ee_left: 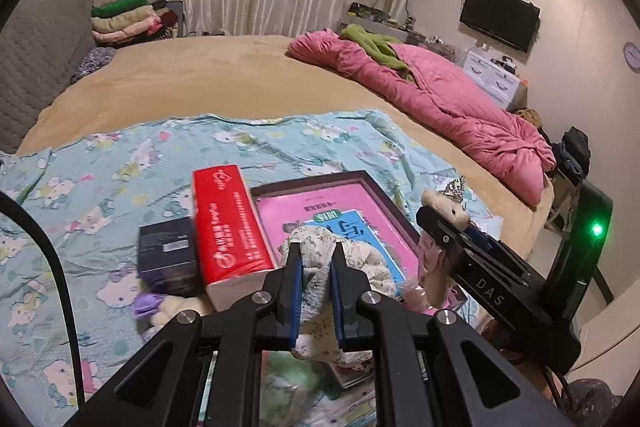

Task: Organize soft objects

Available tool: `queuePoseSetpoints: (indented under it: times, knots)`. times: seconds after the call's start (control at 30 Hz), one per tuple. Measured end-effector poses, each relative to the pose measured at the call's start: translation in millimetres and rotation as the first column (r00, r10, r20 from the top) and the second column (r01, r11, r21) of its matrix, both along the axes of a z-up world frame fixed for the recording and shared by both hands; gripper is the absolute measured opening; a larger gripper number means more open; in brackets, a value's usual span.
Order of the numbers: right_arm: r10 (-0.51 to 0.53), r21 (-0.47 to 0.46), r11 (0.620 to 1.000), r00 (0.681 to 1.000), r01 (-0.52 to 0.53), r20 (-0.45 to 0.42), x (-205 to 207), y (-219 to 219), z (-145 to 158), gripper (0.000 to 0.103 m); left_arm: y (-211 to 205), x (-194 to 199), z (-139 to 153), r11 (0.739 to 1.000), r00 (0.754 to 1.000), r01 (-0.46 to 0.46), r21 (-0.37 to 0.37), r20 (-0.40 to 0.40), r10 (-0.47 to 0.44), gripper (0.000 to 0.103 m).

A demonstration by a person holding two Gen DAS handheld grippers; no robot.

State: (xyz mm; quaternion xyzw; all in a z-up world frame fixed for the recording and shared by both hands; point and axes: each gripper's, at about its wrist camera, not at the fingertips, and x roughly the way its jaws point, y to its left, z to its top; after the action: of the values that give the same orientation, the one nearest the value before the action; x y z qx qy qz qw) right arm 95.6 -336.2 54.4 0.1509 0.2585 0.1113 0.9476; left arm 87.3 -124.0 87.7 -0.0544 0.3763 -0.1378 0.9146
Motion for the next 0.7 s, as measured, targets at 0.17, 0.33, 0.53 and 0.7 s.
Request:
queuePoseSetpoints:
  times: [0.17,0.33,0.53,0.7]
  knots:
    - [-0.022,0.023,1.000,1.000,0.022,-0.006,1.2,-10.2,-2.0,0.050,-14.2,11.7,-11.5,1.000,1.000,0.010,0.009,-0.019,-0.010,0.013]
    - [-0.027,0.033,0.999,0.999,0.028,-0.018,2.3,-14.4,-4.4,0.050,-26.6,22.6,-25.7,0.999,0.999,0.017,0.035,-0.033,-0.016,0.013]
    - [-0.023,0.012,1.000,0.998,0.024,-0.064,8.0,-13.3,-12.9,0.050,-40.5,33.8,-46.9,0.998,0.997,0.028,0.055,-0.067,-0.024,0.013]
    - [-0.014,0.002,1.000,0.992,0.014,-0.127,16.6,-14.1,-26.2,0.050,-50.6,40.5,-63.2,0.996,0.996,0.042,0.079,-0.088,-0.035,0.013]
